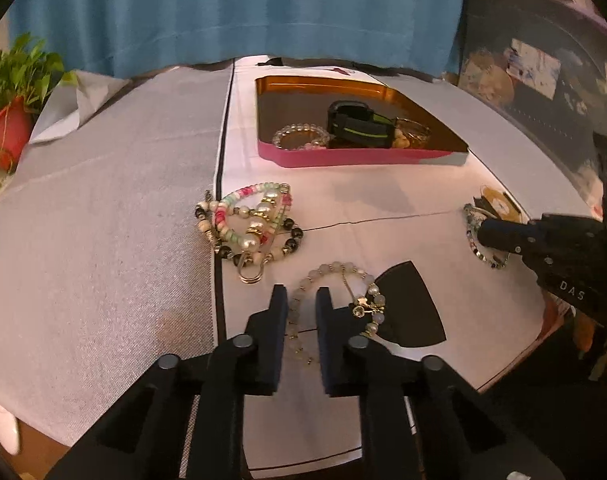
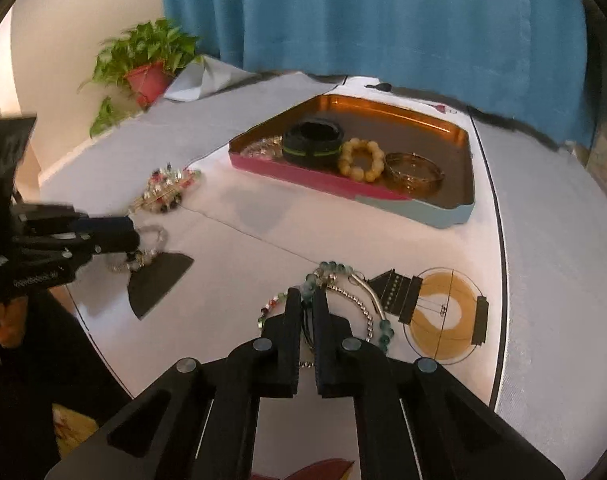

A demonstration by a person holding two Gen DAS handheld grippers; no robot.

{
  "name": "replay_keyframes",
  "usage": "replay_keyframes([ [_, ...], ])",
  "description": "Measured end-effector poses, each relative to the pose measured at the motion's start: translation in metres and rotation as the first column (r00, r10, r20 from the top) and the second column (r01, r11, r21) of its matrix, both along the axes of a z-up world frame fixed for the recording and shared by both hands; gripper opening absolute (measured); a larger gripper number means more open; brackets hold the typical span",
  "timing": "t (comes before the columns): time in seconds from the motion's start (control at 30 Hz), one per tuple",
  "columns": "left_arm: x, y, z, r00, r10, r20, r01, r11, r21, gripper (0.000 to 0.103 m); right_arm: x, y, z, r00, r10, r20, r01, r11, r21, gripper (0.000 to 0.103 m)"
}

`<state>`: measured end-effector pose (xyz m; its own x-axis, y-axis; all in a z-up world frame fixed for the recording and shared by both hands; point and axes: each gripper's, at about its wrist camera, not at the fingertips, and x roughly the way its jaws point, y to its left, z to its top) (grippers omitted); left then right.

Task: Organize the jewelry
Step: 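Grasp the grey bead bracelet with the left tool while the right tool grasps the green-bead bracelet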

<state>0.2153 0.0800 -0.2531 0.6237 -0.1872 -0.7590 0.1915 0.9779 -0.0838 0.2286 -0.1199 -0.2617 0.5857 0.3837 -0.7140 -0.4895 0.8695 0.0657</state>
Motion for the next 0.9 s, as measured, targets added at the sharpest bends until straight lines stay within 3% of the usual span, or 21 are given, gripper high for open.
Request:
replay_keyframes([
  [0.17,0.002,0.008,0.001,0.999,0.028,-0.015,-0.029,0.998,-0.062,0.003,0.0,0.001,0.002,1.0,-0.023,0.012,0.024,0.999,-0.022,0.005],
  [0.27,0.004,0.014,0.001,0.998,-0.011,-0.06,-0.001,0.981,-0.195,0.003,0.002,-0.006,0.016,0.999,-0.043,0.019,0.042,0.998,0.051,0.005],
  [0.43,0.0,0.011,0.008,0.999,-0.031,-0.037,0.022,0.975,-0.221,0.003,-0.003,-0.003,0.054,0.995,-0.025,0.093,0.019,0.998,0.068,0.005],
  [0.67,-0.006,0.018,0.014,0.999,-0.024,-0.021,0.018,0.973,-0.231,0.003,-0.023,0.032,0.092,0.983,0.078,0.167,-0.087,0.995,0.048,0.005],
  [0.77,-0.007,0.019,0.014,0.999,-0.029,-0.027,0.022,0.975,-0.222,0.003,-0.024,0.044,0.087,0.984,0.103,0.142,-0.112,0.992,0.058,0.005],
  [0.9,-0.006,0.021,0.01,0.999,-0.008,-0.043,0.001,0.986,-0.169,0.003,-0.021,0.061,0.055,0.991,0.118,0.067,-0.122,0.991,0.056,0.005],
])
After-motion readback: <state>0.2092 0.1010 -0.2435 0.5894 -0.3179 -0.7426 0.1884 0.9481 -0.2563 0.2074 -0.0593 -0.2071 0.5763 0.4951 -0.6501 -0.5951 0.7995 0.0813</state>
